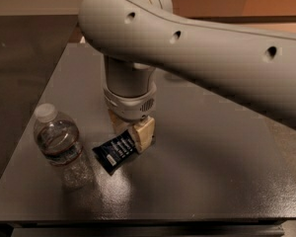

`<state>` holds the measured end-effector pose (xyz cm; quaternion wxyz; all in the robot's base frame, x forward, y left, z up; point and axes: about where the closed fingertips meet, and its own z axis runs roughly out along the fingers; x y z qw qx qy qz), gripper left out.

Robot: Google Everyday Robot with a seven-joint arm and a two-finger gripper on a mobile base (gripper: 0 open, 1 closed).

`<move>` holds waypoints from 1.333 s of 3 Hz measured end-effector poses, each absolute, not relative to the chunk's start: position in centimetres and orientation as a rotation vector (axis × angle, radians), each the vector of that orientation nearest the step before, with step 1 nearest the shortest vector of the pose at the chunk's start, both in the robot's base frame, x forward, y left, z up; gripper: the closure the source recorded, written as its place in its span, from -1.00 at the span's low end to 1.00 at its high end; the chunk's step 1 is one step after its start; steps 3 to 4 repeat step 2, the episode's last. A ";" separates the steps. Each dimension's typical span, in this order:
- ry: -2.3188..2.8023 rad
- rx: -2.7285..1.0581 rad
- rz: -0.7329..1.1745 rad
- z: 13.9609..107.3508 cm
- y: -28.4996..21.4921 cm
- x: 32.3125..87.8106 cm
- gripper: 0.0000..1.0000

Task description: Move rxbar blueberry near water bottle

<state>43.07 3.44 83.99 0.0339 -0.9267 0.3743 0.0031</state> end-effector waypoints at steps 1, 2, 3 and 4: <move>1.150 -2.846 0.003 84.1 3.5 43.0 -1.00; 1.150 -2.846 0.003 84.1 3.5 43.0 -1.00; 1.150 -2.846 0.003 84.1 3.5 43.0 -1.00; 1.150 -2.846 0.003 84.1 3.5 43.0 -1.00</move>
Offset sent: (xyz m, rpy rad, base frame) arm -0.0002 0.0001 0.0013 0.0019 -0.0046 -0.0003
